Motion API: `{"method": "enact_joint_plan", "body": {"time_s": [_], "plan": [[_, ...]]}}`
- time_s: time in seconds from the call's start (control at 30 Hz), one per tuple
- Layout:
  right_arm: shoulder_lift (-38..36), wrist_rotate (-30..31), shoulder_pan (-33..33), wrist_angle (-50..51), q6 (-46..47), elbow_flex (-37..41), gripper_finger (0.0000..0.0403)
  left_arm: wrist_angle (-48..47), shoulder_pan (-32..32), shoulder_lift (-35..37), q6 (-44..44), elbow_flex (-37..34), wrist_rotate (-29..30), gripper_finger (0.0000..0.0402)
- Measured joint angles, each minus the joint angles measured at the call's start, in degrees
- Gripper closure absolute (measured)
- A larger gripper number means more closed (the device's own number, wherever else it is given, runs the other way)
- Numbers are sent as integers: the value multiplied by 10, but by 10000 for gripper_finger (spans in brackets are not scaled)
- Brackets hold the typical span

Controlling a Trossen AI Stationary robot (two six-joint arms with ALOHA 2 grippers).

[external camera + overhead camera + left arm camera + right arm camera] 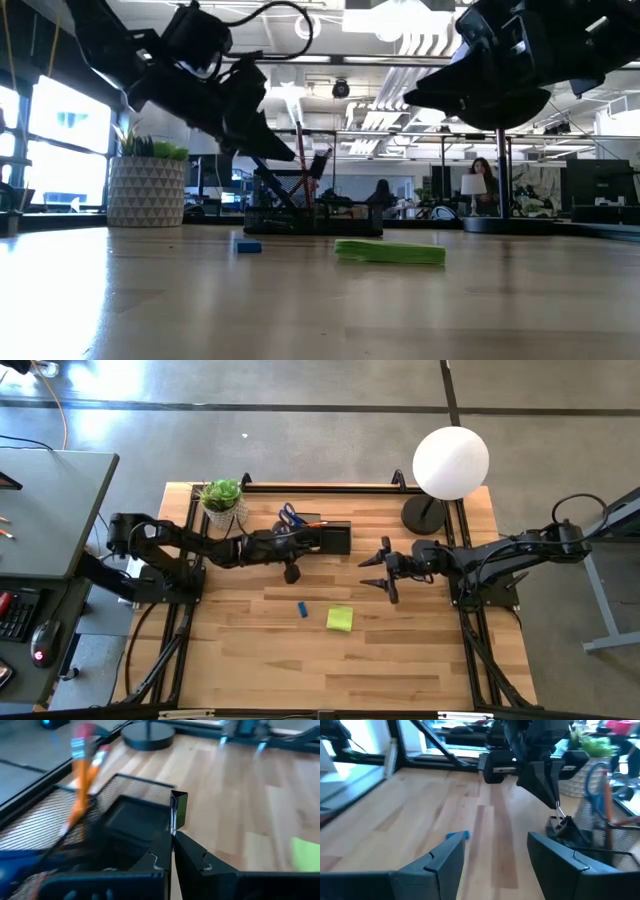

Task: Pick and place office supplies into organizer
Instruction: Put the black binder clip into the black desk organizer, then put the blue eraser into the black desk organizer

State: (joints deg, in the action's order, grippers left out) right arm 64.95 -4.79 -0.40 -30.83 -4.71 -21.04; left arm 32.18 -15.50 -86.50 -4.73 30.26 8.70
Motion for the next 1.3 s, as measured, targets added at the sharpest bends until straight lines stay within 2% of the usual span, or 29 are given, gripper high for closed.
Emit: {"method": "enact_joint_plan", "body": {"time_s": [0.17, 0.5, 0.97, 1.1, 1.3], "plan": [[0, 16, 0, 1, -3, 0, 192, -22, -16, 0, 0, 0, 0, 401], [0, 16, 0, 34, 3, 0, 192, -84, -14, -5, -42, 0, 58, 401], [0, 29, 0, 32, 2, 0, 192, -83, -14, -5, -95, 0, 96, 397], [0, 29, 0, 32, 2, 0, 192, -82, -14, -5, -119, 0, 80, 378], [0, 29, 0, 32, 2, 0, 192, -83, -14, -5, -140, 0, 87, 327]]}}
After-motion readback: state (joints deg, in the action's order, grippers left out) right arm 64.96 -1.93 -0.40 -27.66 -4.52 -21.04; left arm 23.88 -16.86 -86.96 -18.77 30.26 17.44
